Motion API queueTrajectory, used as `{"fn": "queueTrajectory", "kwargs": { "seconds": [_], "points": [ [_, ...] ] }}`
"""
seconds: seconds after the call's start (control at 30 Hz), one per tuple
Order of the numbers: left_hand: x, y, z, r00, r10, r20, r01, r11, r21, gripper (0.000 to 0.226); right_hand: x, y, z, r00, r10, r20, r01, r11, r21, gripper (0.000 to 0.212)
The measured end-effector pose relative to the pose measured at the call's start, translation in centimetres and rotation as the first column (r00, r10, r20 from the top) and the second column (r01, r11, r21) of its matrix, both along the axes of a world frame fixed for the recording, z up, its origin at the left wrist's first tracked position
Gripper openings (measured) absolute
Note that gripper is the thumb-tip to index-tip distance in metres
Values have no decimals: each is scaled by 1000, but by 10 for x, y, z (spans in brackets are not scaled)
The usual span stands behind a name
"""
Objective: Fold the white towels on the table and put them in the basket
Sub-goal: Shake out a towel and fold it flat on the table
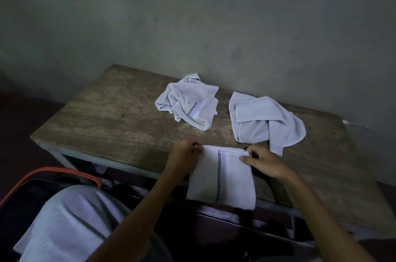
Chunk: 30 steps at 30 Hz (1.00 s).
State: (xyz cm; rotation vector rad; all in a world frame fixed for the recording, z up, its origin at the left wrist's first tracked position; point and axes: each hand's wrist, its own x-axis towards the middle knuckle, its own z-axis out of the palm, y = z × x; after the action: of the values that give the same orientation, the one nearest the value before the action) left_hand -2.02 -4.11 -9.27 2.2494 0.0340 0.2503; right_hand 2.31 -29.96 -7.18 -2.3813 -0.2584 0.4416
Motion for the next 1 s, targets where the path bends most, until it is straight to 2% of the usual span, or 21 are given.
{"fn": "queueTrajectory", "kwargs": {
  "seconds": [0.13,0.3,0.53,0.7,0.83,1.0],
  "points": [
    [1,-3,-1,997,20,80,-19,1000,-17,2,-4,1,-1,998,-12,63,10,999,36,34],
    [3,-5,1,996,90,5,-89,995,-37,4,-4,5,-9,991,-68,111,60,995,75,36],
    [11,-7,6,991,121,-48,-122,993,-7,10,-4,19,-16,961,-210,178,206,978,41,39],
    [0,-10,4,984,150,-95,-144,987,66,26,-14,26,-21,907,-278,318,308,950,-48,42],
    [4,-11,5,978,171,-115,-174,985,-10,17,-15,29,-22,903,-280,325,309,950,-40,43],
    [25,-11,7,975,195,-104,-200,979,-41,16,-6,37,-12,893,-256,369,336,926,-172,35]
  ]
}}
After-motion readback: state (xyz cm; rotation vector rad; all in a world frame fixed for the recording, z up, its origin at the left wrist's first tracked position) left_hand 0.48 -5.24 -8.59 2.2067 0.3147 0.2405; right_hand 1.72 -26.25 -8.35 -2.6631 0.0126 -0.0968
